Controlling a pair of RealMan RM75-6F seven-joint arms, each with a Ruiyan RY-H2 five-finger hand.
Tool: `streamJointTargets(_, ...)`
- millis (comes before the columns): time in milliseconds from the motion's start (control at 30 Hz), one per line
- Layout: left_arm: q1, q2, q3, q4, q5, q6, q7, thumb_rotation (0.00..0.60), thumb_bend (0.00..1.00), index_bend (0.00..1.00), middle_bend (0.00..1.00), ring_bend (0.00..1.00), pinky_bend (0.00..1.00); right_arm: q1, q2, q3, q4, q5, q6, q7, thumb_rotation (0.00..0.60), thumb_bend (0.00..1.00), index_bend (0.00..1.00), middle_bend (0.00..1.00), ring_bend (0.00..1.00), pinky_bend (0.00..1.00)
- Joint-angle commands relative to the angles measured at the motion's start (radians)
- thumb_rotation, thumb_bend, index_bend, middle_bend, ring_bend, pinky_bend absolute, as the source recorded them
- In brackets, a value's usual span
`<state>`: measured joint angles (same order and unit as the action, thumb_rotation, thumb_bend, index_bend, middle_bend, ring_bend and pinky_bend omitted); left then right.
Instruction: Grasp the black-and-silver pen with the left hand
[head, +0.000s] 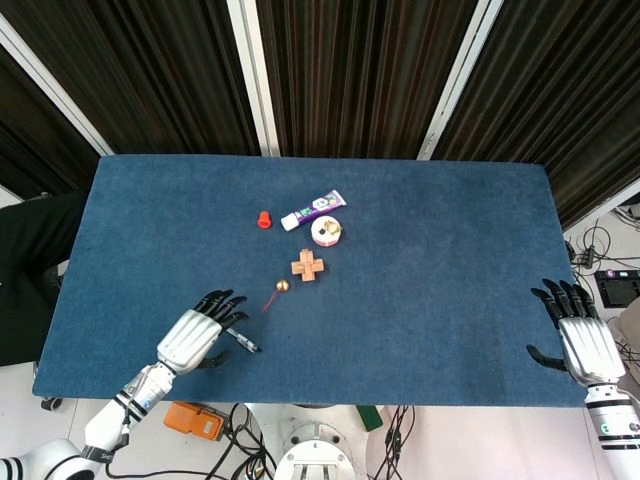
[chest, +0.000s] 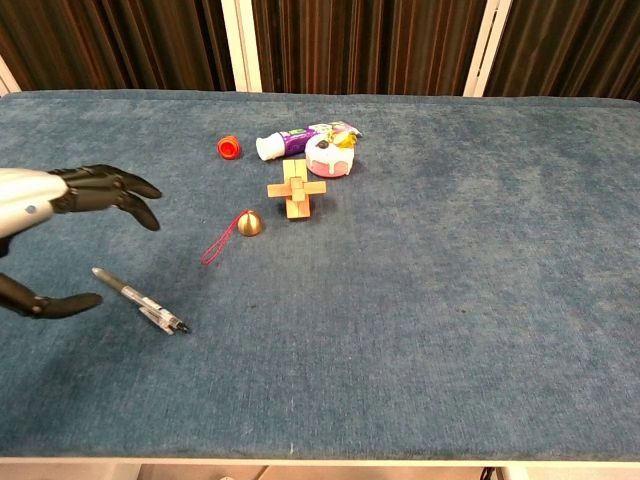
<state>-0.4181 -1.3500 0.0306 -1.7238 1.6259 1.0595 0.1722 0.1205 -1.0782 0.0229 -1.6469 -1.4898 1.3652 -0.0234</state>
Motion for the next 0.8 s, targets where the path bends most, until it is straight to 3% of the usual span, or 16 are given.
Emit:
streamJointTargets(33,-0.017,-0.032,-0.005,0.014,-0.01,-0.017,0.012,0.6,0.27,0.29,0.09,0.0,0.1,0.0,0.0,0.0,0.0,-0.001,0.0,-0.001,0.6,0.36,0.21,0.12,0.03,0.05)
streamJointTargets(500,-0.051,-0.117,-0.029,0.162,-0.102,-0.055,-0.06,0.6,0.28,0.36,0.09,0.0,0.1,0.001,0.004,0.0,-0.002,0.004,-0.004,0.002,0.6,0.36,0.21,0.12,0.03,0.05)
streamJointTargets(800,-0.052,-0.134,-0.004,0.221,-0.086,-0.041,-0.135,0.6,0.29,0.42,0.09,0.0,0.1,0.0,0.003,0.001,-0.005,0.008,-0.003,-0.004,0.6,0.36,0.21,0.12,0.03,0.05)
